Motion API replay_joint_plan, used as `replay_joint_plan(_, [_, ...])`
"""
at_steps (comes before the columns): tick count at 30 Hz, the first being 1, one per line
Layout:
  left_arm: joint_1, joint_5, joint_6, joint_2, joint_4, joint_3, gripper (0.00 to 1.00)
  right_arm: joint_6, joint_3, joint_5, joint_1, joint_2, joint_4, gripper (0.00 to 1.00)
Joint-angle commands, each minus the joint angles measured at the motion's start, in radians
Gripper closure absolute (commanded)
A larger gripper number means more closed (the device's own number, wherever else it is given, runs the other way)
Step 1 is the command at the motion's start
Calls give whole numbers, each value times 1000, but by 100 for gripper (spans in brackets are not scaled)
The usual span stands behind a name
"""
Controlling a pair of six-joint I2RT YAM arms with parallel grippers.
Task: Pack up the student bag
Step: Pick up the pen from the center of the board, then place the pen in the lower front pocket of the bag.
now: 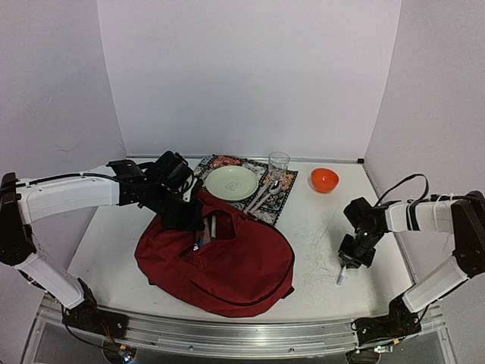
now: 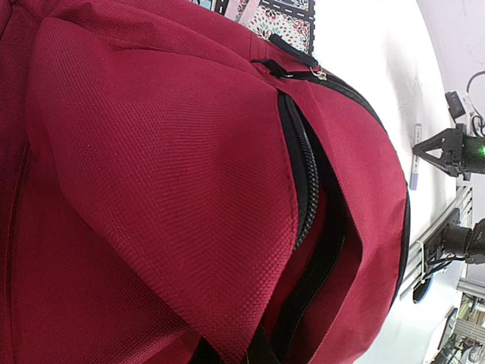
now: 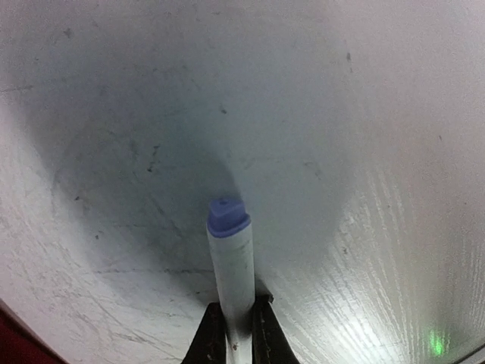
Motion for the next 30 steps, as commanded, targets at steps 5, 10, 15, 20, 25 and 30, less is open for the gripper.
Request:
replay_joint_plan(5, [9, -10, 5, -8, 39, 44, 100, -75, 98, -100, 4, 2, 75, 100])
replay_joint_plan(10, [10, -8, 7, 3, 39, 51, 100, -119, 157, -152, 6, -47, 75, 100])
replay_joint_plan(15, [10, -11, 7, 6, 41, 56, 100, -140, 227, -223, 25, -101, 75, 100])
replay_joint_plan(20, [11, -14, 7, 10, 42, 57, 100, -127, 300, -294, 88, -113, 97, 100])
replay_joint_plan(25, [10, -14, 4, 7, 45, 57, 100, -91, 351, -359, 189, -91, 161, 100])
replay_joint_plan(30, [11, -17, 0, 2, 48, 55, 100, -42, 390, -417, 286, -30, 250, 100])
